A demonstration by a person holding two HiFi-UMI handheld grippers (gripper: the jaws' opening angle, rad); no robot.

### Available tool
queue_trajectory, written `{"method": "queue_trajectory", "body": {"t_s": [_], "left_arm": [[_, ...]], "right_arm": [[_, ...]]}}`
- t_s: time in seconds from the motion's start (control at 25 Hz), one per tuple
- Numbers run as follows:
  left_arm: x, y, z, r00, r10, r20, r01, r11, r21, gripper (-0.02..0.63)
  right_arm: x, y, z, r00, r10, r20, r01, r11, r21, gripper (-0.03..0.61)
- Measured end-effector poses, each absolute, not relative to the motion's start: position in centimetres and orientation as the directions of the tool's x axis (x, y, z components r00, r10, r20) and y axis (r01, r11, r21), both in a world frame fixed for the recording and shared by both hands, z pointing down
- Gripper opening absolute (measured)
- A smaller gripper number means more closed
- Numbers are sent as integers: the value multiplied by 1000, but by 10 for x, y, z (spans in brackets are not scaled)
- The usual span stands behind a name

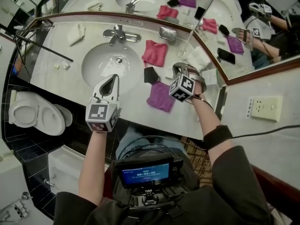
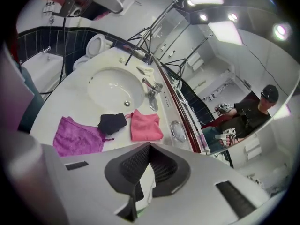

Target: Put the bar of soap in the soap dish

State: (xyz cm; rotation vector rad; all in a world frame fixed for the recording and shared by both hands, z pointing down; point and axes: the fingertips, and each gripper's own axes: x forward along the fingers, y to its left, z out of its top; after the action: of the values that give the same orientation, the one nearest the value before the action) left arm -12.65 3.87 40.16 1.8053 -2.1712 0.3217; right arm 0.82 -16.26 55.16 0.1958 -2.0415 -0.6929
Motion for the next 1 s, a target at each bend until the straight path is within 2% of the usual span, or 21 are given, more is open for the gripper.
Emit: {"method": "queue_trajectory", "body": {"t_s": [0.28,0.48,0.68,1.0], "left_arm": [[-120,30,386,-179,-922,343,-980,199,25,3],[-119,29,383,-180,-924,339,-978,204,37,3],[-117,26,388,-152,-926,346,-986,167,15,3],[-104,17,396,-111,-927,359,-993,120,3,3]], "right_arm": [[48,-182,528,-565,-421,710,-177,902,394,17],[73,-186,509,-582,-430,690,-362,897,253,17],[95,-186,509,-580,-441,685,-445,876,186,17],[115,-185,520,-573,-425,701,-473,870,141,17]]}}
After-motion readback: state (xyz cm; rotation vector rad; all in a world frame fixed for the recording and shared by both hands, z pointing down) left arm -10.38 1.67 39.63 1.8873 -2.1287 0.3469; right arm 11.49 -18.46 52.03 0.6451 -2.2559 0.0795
